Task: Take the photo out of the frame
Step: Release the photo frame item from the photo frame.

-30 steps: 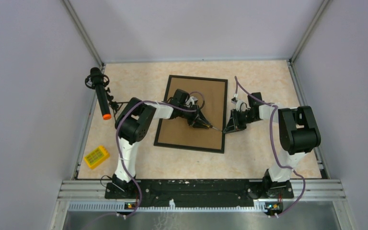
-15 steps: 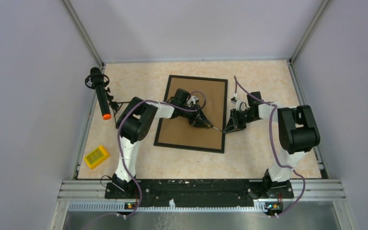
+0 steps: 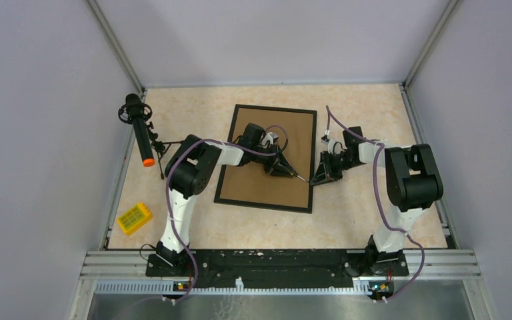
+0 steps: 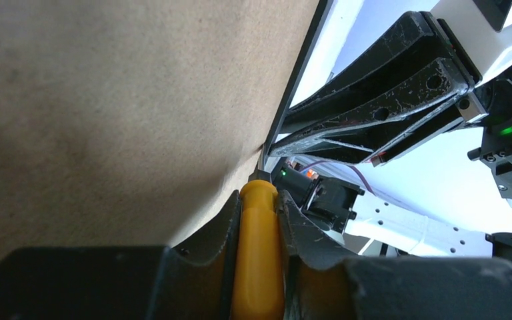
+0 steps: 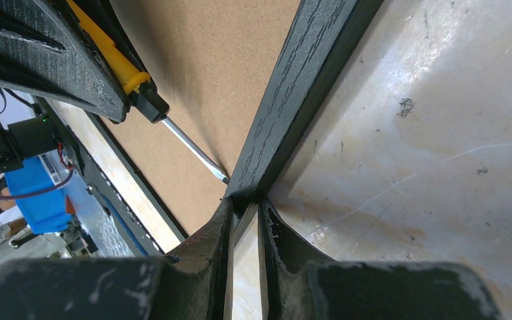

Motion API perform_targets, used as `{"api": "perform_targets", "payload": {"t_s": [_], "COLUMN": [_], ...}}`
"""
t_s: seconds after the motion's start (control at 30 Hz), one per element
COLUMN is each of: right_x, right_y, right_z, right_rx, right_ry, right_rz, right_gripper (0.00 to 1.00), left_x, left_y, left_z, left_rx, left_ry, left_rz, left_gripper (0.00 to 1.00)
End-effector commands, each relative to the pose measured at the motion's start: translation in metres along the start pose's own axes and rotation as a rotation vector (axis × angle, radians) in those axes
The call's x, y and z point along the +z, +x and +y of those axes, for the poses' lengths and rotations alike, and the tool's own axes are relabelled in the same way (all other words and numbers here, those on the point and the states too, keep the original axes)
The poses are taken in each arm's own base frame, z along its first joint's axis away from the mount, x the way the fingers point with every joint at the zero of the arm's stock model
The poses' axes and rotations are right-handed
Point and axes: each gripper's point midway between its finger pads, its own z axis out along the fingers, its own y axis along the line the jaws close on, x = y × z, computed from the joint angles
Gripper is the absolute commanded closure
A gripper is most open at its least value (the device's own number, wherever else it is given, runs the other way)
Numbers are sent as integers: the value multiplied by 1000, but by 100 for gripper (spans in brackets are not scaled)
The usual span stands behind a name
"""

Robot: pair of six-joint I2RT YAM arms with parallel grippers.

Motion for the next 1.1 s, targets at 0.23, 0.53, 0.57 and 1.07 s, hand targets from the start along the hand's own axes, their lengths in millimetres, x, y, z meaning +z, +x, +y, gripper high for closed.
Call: {"api": "perform_targets", "payload": {"t_s": [0.23,0.53,0.57,1.07], "right_x": [36,37,37,38], "right_y": [1,0,0,-2], "right_z": [-13,-17,-18,-24], "right_rx": [-95,-93,-91,-76], "right_ry": [57,74,76,103], "right_rz": [29,26,28,25], "right_gripper": [97,100,100,100], "left_x": [34,62,66,103], "left_y": [65,108,109,139], "left_z": [-36,-61,-71,-109], "left_rx": [168,196,217,361], "left_ry": [-133,-150,-141,-218], "left_rz": [26,81,79,32], "left_gripper": [100,100,100,100]}}
